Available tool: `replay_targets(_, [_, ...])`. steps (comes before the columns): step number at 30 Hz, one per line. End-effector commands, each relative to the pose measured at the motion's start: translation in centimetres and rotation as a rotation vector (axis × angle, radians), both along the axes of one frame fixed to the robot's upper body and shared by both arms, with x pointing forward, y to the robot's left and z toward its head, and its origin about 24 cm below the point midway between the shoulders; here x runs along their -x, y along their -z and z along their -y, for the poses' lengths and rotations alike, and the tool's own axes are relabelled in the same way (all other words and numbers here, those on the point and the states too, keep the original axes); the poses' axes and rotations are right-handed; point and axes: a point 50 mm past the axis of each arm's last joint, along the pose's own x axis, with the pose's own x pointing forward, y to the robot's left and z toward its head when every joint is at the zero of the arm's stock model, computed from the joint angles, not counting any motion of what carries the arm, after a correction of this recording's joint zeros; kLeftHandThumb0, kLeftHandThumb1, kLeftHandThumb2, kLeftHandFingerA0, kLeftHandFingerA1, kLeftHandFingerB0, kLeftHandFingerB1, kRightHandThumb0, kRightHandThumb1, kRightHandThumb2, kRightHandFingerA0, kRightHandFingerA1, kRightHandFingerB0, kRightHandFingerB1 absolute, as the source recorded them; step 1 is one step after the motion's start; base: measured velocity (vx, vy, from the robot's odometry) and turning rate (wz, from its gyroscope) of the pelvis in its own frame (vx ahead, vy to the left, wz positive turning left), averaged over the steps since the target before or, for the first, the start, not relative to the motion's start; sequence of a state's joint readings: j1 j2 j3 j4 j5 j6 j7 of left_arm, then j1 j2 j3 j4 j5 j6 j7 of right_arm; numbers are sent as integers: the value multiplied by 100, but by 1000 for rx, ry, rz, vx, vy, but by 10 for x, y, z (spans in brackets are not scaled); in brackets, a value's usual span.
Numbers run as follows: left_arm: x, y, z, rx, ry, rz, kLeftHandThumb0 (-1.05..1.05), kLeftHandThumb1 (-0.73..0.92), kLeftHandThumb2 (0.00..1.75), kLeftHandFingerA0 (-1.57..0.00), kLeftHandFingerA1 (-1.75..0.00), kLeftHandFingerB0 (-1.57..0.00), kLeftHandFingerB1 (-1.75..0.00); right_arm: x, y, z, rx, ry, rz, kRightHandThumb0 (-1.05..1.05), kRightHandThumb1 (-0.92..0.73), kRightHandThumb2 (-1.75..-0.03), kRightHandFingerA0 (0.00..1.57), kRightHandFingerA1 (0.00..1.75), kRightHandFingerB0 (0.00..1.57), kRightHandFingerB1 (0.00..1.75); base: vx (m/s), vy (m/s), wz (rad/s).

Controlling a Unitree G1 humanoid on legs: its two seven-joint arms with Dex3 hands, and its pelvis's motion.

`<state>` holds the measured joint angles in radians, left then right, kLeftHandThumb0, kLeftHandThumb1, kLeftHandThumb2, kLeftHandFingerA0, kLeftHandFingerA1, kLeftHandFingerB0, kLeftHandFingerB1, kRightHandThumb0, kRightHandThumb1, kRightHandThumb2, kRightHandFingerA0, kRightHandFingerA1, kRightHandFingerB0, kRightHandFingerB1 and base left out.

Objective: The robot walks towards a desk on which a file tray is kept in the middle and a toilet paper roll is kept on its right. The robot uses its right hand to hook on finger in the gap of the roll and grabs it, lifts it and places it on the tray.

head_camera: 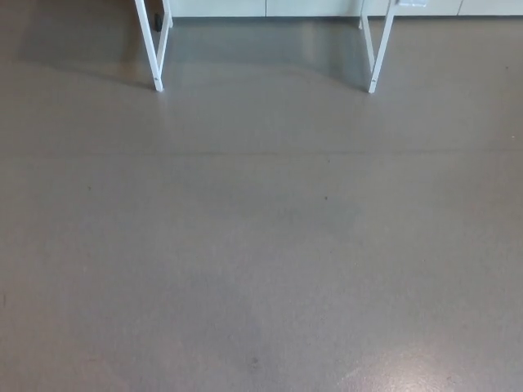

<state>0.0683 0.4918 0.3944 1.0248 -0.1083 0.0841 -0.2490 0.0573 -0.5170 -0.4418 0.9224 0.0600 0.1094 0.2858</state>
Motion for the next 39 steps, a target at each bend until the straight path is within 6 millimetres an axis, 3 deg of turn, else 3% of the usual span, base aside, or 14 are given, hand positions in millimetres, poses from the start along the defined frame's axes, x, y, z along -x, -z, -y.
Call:
replay_targets(1, [-4,-9,-6,23,6,78,-74,67,96,-31,-55,-19,-46,-2,-9,4,-22,-46,28,-75,-48,-81,7,31,6,17,0,0,0])
replay_targets(2, [-4,-9,-6,23,9,78,-72,84,65,-36,-47,-24,-35,-2,-9,5,-34,-40,23,-69,-46,-84,3,38,0,24,0,0,0])
replay_targets(3, [-4,-9,-6,17,16,75,-73,85,65,-36,-46,-24,-35,-3,-9,6,-47,-16,10,-68,-59,-57,11,35,2,30,38,-32,-17])
replay_targets(7, [-3,-8,-7,32,-11,74,-76,66,95,-30,-53,-20,-46,-2,-10,5,-49,-13,43,-67,-43,-80,8,43,0,28,3,-2,16])
replay_targets(9, [-3,-9,-7,22,10,79,-73,84,65,-35,-46,-26,-36,-2,-10,5,-18,-56,-11,-70,-62,-59,13,34,0,29,-14,0,17])
replay_targets(11, [-5,-10,-7,29,-4,85,-74,66,96,-30,-54,-21,-46,-2,-8,5,-27,-30,13,-70,-46,-83,8,41,0,27,-3,1,-5])
replay_targets(12, [-6,-10,-7,30,-7,82,-74,66,95,-30,-54,-21,-46,-2,-8,5,-20,-29,12,-68,-60,-58,12,35,2,29,0,0,0])
replay_targets(17, [-5,-10,-8,26,7,82,-74,83,65,-36,-46,-25,-35,-2,-7,5,-55,-10,29,-69,-45,-82,9,39,0,25,92,193,-12])
replay_targets(18, [-5,-10,-8,24,10,79,-77,66,96,-30,-54,-20,-46,-2,-7,5,-57,-1,32,-69,-45,-79,7,39,2,28,229,514,-49])
replay_targets(21, [-5,-10,-8,33,-10,81,-75,65,95,-30,-53,-21,-46,-2,-5,6,-65,25,35,-68,-43,-80,9,42,0,29,196,363,-9])
replay_targets(22, [-5,-10,-8,25,5,74,-73,83,65,-36,-45,-25,-35,-2,-6,5,-63,19,39,-63,-57,-60,10,36,5,24,171,175,5])
replay_targets(24, [-5,-11,-7,27,5,79,-75,66,95,-30,-53,-20,-46,-2,-7,5,-50,-23,25,-66,-45,-83,6,38,0,27,180,86,2])
replay_targets(25, [-5,-11,-7,30,1,85,-75,66,96,-31,-56,-20,-47,-2,-7,6,-57,-15,23,-65,-58,-59,9,33,3,24,200,13,4])
replay_targets(39, [-5,-10,-9,31,12,75,-75,66,96,-30,-54,-19,-46,-3,-8,6,-32,-27,1,-64,-59,-58,11,33,1,28,211,-176,6])
